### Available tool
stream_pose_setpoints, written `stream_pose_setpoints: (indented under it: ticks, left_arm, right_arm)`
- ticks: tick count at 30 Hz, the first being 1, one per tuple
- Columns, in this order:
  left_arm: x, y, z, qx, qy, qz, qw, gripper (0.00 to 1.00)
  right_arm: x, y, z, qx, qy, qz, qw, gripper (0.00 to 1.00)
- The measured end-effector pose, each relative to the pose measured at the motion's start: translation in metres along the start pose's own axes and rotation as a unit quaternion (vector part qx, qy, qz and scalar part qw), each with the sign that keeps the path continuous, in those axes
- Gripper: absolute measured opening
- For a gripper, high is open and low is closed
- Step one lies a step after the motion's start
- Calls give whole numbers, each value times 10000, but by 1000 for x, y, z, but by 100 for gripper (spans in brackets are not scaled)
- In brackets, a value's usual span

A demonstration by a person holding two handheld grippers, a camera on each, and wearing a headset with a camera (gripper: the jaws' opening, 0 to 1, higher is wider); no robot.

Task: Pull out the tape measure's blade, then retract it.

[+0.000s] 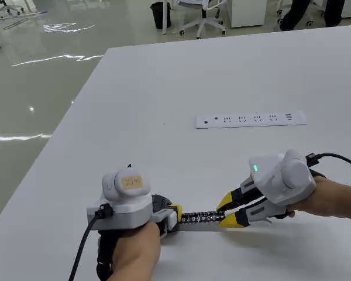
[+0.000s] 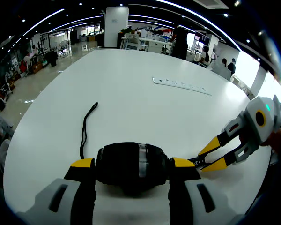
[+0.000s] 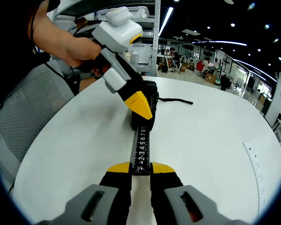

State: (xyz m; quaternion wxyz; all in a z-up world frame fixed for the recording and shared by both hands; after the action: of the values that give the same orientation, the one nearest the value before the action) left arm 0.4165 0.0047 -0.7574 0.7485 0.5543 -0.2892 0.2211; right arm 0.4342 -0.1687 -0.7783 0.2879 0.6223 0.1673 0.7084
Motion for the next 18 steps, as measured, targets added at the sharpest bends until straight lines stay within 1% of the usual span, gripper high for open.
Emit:
stream_pose_setpoints:
  ticks: [18]
  left_arm:
    - [0,0,0,-38,6,-30,10000,59]
  right_arm:
    - [4,-4,-1,10,5,10,10000,14]
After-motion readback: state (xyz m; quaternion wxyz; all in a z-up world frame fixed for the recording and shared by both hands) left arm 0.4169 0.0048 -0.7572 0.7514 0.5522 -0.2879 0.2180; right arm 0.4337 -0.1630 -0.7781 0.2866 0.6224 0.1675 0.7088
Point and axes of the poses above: the centre of the closed fingertips' face, and the gripper's own axes: y roughly backward along the fingers, z roughly to its right, x roughly out of its top, the point moved 6 cm from there along y, roughly backward along the fingers, and after that the axes turned 11 degrees about -x, right-handed, at the moved point
